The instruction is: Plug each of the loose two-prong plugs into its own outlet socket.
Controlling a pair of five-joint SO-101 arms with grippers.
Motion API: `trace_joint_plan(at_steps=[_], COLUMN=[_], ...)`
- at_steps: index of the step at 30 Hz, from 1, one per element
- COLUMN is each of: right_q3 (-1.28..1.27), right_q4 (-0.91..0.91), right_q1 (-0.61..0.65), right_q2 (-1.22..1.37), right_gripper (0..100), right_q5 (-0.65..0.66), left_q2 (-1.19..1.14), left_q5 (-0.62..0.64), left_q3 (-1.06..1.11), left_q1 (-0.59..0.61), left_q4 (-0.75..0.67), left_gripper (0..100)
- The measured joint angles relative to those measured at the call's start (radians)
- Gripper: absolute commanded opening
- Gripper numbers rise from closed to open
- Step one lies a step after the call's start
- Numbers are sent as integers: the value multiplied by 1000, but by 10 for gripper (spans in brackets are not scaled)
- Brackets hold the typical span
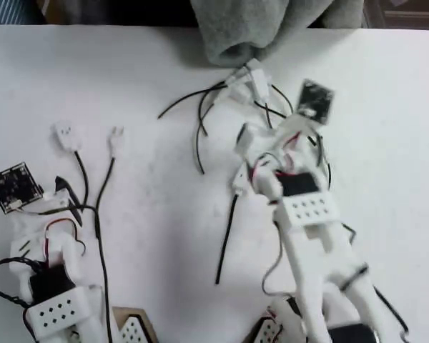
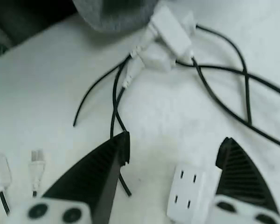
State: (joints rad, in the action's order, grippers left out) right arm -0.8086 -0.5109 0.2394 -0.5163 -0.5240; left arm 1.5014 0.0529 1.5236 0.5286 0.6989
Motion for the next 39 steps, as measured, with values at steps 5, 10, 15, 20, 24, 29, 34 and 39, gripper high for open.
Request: trace_joint_plan(at_steps=[5,10,15,20,24,29,34,39], right_q3=[0,-5,-18,-178,-374,-545,-589,-594], right_q4=[-49,-124,-285,-344,-269,-91,-44,-38], right_q1=[-114,-282,-443,-523,-525,-525,-465,-428], right_q2=[-229,-404,-460,-463,-470,-470,-470,-470], right_gripper=[286,285,283,283,283,283,283,283], right_q5=[48,55,170,288,304,305,407,451], left_q2=[0,0,0,-2,-2,-32,-262,-667], left_q5=[-38,-66,-83,-133,-138,-138,-186,-265], left_q3=[0,0,0,0,-25,-81,-279,-667], left_q1=[-52,-87,-91,-135,-138,-138,-138,-138], left_q4=[3,3,26,34,83,123,161,342], left_gripper=[139,139,139,139,139,139,140,143])
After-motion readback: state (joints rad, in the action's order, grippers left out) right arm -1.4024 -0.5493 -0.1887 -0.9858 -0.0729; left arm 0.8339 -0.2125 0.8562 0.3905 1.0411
